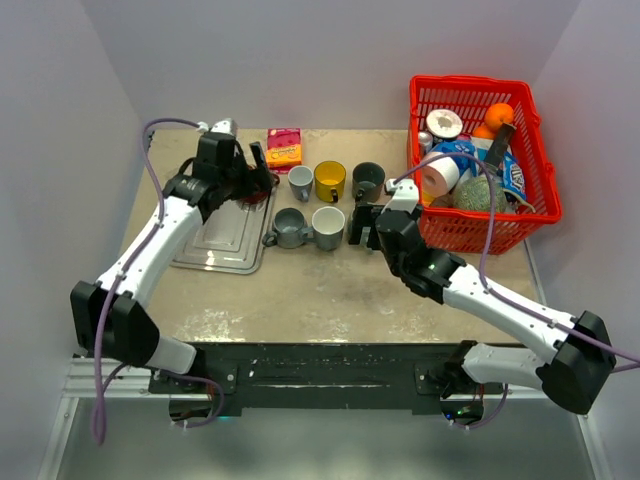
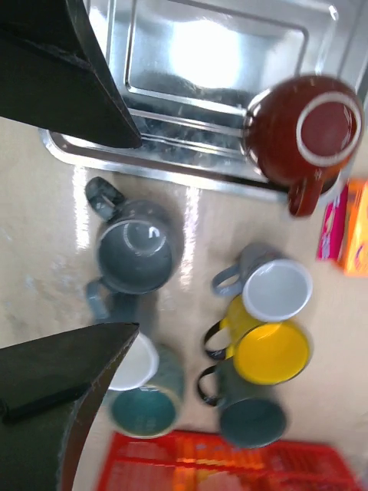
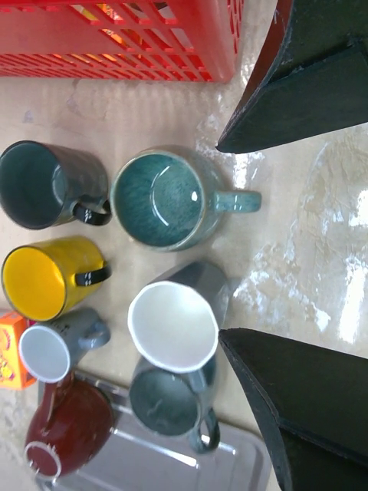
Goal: Turn the mug right side up
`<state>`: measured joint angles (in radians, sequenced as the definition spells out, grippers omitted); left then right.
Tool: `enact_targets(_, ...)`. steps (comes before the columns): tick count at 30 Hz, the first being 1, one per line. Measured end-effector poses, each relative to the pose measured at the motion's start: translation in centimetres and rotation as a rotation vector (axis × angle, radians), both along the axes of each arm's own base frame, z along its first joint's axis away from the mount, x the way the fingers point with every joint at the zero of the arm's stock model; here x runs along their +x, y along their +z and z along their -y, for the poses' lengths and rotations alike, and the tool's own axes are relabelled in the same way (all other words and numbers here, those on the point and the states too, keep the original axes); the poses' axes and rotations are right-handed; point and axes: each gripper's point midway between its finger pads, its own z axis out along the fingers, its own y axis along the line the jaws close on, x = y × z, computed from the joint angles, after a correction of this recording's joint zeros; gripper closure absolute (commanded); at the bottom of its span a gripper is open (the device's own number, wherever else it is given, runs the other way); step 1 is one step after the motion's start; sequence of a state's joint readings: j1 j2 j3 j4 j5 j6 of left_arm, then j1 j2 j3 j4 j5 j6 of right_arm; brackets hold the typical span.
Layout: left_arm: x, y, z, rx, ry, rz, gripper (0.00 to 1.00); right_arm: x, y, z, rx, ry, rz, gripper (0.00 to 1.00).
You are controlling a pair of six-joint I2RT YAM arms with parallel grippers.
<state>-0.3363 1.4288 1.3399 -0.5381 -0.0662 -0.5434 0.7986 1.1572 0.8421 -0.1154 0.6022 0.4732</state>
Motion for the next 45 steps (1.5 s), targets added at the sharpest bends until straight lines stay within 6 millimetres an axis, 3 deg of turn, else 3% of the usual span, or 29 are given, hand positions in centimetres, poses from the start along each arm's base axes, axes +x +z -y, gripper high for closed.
enact_targets(2, 1.6, -1.0, -1.5, -0.036, 0.133, -0.044, 0.02, 0.0, 1.2, -0.3, 0.017, 0.006, 0.004, 0.01)
enact_targets(6, 3.7, -2.8, -1.6, -0.142, 0.33, -0.109, 0.01, -0.2, 2.0, -0.3, 0.021, 0.007, -0.016, 0.01)
enact_targets(14, 9.0, -4.7, -1.1, -0.33, 0.674, -0.171, 0.01, -1.7, -0.1, 1.0, -0.013, -0.024, -0.121, 0.01)
enact_targets(19, 11.4, -7.4, -0.8, -0.397, 0.851, -0.241, 0.01, -2.6, 0.3, 1.8, 0.005, -0.04, -0.13, 0.01)
enact_targets(28, 11.8, -12.9, -1.2, -0.423, 1.077, -0.34, 0.04, -3.6, 0.3, 3.3, 0.003, -0.074, -0.141, 0.01)
enact_targets(39, 13.6, -15.8, -1.6, -0.44, 1.152, -0.316, 0.08, -4.7, -0.8, 4.4, -0.023, -0.092, -0.185, 0.01)
enact_targets(45, 14.2, -17.0, -2.5, -0.44, 1.173, -0.319, 0.24, -5.0, -1.0, 4.9, -0.035, -0.101, -0.194, 0.01)
